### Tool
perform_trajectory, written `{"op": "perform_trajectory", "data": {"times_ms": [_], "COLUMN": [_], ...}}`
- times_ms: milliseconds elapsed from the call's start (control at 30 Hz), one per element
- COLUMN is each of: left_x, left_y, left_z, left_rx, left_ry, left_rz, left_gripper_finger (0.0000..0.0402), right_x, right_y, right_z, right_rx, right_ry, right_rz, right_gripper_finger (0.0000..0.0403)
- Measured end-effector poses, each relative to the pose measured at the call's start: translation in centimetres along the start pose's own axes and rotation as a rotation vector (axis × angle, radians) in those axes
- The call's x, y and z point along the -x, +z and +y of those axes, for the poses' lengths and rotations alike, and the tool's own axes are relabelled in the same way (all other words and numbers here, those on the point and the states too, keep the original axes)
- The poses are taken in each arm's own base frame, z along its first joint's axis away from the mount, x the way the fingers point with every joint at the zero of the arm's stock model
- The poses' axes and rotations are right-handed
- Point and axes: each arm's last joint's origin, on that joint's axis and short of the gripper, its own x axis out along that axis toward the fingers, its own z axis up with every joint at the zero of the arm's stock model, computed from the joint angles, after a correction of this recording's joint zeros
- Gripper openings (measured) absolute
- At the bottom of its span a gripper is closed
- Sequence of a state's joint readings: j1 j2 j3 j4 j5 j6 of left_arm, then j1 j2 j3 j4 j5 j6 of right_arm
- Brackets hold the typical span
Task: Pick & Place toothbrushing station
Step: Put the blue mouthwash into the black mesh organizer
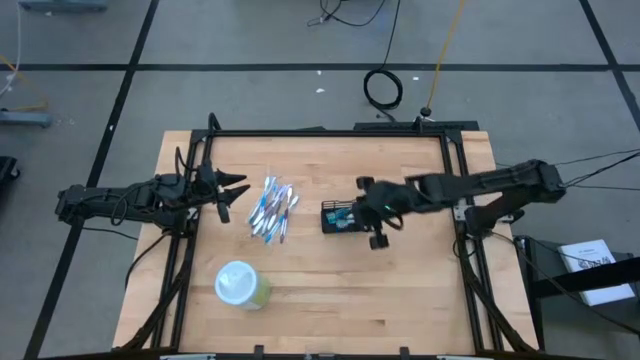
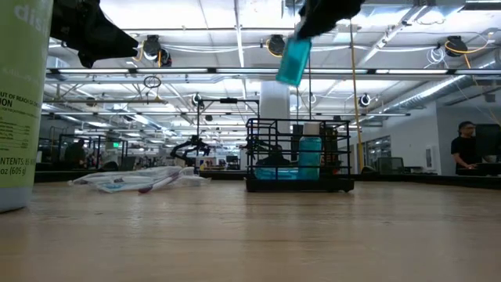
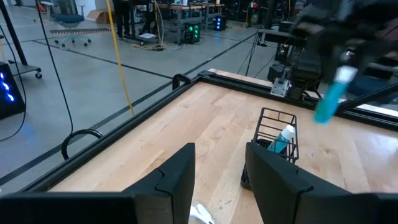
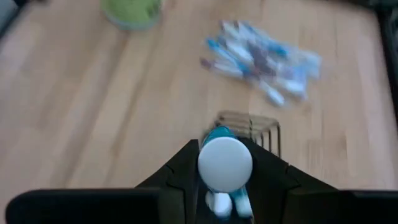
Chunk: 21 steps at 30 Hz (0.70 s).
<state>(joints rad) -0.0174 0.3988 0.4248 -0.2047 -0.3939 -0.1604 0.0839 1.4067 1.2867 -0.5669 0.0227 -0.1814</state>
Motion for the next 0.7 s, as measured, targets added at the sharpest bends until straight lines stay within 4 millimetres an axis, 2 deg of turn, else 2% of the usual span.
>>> {"op": "perform_trajectory", "data": {"times_ms": [100, 267, 433, 700], "left_x": [0.0, 0.0, 0.0, 0.0], "left_y": [0.0, 0.0, 0.0, 0.0], "left_z": [0.0, 0.0, 0.0, 0.0], "left_rx": [0.000, 0.000, 0.000, 0.000], "left_ry": [0.000, 0.000, 0.000, 0.000], "left_rz": [0.001, 0.000, 0.000, 0.000], "left_gripper_finger": [0.0150, 0.0150, 0.0150, 0.0150], "right_x": [-1.3, -2.7, -3.3, -4.5], "right_y": [-0.5, -1.5, -1.3, -1.7], "right_z": [-1.8, -3.5, -4.0, -4.1], "right_rx": [-0.009, -0.029, -0.035, -0.040], "right_ry": [-0.006, -0.018, 0.047, 0.065], "right_rz": [0.054, 0.130, 0.085, 0.124], "right_gripper_finger": [0.0091, 0.0091, 0.0091, 0.0091]}}
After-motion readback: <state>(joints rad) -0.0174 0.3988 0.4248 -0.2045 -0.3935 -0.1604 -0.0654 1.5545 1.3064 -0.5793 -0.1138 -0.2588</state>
